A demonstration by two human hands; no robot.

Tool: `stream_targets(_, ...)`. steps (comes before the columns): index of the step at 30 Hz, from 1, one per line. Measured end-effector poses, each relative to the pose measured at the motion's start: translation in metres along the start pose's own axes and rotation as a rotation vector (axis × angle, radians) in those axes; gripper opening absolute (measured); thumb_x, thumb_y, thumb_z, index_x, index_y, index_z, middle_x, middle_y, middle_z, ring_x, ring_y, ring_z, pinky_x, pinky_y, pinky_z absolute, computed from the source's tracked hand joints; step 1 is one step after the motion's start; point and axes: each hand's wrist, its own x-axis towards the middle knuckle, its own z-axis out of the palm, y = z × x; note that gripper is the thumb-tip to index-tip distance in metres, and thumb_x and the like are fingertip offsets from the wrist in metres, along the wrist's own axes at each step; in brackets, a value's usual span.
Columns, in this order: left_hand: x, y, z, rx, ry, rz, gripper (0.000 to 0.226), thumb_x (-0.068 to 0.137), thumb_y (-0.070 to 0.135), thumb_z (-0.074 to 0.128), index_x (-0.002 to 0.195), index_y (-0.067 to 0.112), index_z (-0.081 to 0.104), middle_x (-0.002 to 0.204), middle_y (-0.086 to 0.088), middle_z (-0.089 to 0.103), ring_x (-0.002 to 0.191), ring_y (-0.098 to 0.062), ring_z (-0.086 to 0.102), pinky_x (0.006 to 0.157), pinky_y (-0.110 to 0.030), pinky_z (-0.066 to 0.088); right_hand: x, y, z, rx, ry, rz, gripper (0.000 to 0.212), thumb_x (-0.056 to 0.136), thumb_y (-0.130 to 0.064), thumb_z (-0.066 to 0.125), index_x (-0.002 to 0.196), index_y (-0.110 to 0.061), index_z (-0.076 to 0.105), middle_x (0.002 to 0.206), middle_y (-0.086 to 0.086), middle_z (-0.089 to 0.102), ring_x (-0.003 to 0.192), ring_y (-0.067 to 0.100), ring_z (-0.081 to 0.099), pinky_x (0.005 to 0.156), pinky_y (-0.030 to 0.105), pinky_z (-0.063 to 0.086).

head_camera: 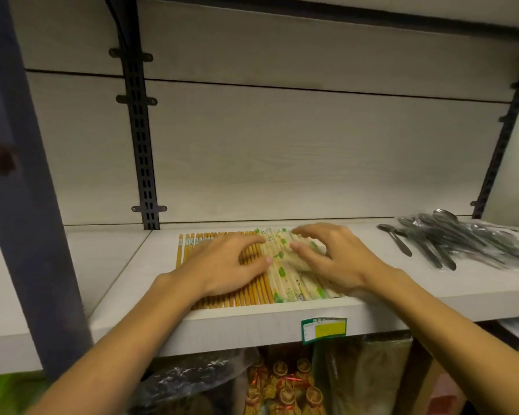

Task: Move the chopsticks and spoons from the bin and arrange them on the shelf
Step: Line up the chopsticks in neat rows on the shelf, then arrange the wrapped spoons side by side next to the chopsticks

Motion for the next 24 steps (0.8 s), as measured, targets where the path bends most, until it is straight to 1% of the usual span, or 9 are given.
stream_targets(2,0.002,0.015,0.001,-0.041,0.091,0.032,0.054,0.089,0.066,0.041,0.137,0.042,0.043,0.141,0.009,0.050,0.128,-0.017,0.047,0.103,-0.040,0.041,-0.009,0.004,-0.007,-0.022,0.091,0.058,0.051,0.093,-0.058,0.042,0.132,-0.028,0.054,0.125,-0.005,0.062,0.114,0.012,0.055,0.094,0.035,0.048)
stream_targets(5,0.003,0.042,0.007,-0.026,0.158,0.071,0.050,0.090,0.063,0.042,0.135,0.040,0.046,0.136,0.008,0.056,0.124,-0.018,0.051,0.097,-0.037,0.043,-0.033,0.016,-0.024,-0.118,0.165,0.118,0.051,0.093,-0.056,0.043,0.134,-0.028,0.052,0.122,-0.002,0.064,0.110,0.015,0.057,0.091,0.038,0.049)
stream_targets(8,0.004,0.071,0.016,-0.014,0.213,0.080,0.046,0.092,0.059,0.041,0.133,0.037,0.049,0.135,0.006,0.057,0.123,-0.020,0.051,0.095,-0.036,0.041,-0.063,0.036,-0.046,-0.274,0.191,0.160,0.050,0.094,-0.052,0.045,0.135,-0.025,0.052,0.128,0.001,0.061,0.115,0.021,0.057,0.092,0.040,0.049)
stream_targets(10,0.006,0.090,0.022,-0.013,0.227,0.080,0.044,0.093,0.056,0.042,0.132,0.037,0.050,0.134,0.005,0.057,0.123,-0.021,0.051,0.095,-0.036,0.041,-0.085,0.055,-0.065,-0.333,0.182,0.210,0.050,0.094,-0.052,0.044,0.137,-0.026,0.050,0.127,0.002,0.060,0.115,0.023,0.056,0.090,0.040,0.050)
stream_targets(13,0.017,0.121,0.036,-0.003,0.234,0.087,0.044,0.092,0.056,0.043,0.130,0.036,0.051,0.132,0.004,0.059,0.121,-0.023,0.052,0.095,-0.036,0.043,-0.116,0.093,-0.093,-0.368,0.191,0.287,0.048,0.093,-0.052,0.045,0.135,-0.029,0.050,0.128,0.003,0.059,0.114,0.024,0.056,0.087,0.040,0.051)
stream_targets(16,0.031,0.157,0.054,-0.004,0.204,0.070,0.044,0.091,0.058,0.042,0.129,0.037,0.051,0.131,0.005,0.059,0.121,-0.021,0.053,0.097,-0.038,0.044,-0.146,0.137,-0.121,-0.359,0.193,0.352,0.049,0.092,-0.050,0.048,0.136,-0.027,0.050,0.131,0.004,0.058,0.117,0.026,0.055,0.092,0.042,0.049)
stream_targets(18,0.042,0.185,0.067,0.002,0.169,0.056,0.044,0.092,0.058,0.041,0.130,0.038,0.049,0.133,0.006,0.058,0.121,-0.020,0.053,0.096,-0.037,0.044,-0.166,0.168,-0.138,-0.358,0.188,0.375,0.050,0.093,-0.050,0.048,0.137,-0.027,0.049,0.132,0.003,0.058,0.117,0.025,0.055,0.092,0.042,0.049)
stream_targets(24,0.077,0.255,0.106,0.032,0.086,0.013,0.044,0.093,0.057,0.041,0.132,0.036,0.049,0.133,0.003,0.057,0.122,-0.020,0.051,0.088,-0.036,0.041,-0.214,0.254,-0.177,-0.304,0.162,0.442,0.047,0.093,-0.047,0.050,0.135,-0.027,0.051,0.126,0.004,0.061,0.109,0.024,0.059,0.087,0.042,0.052)
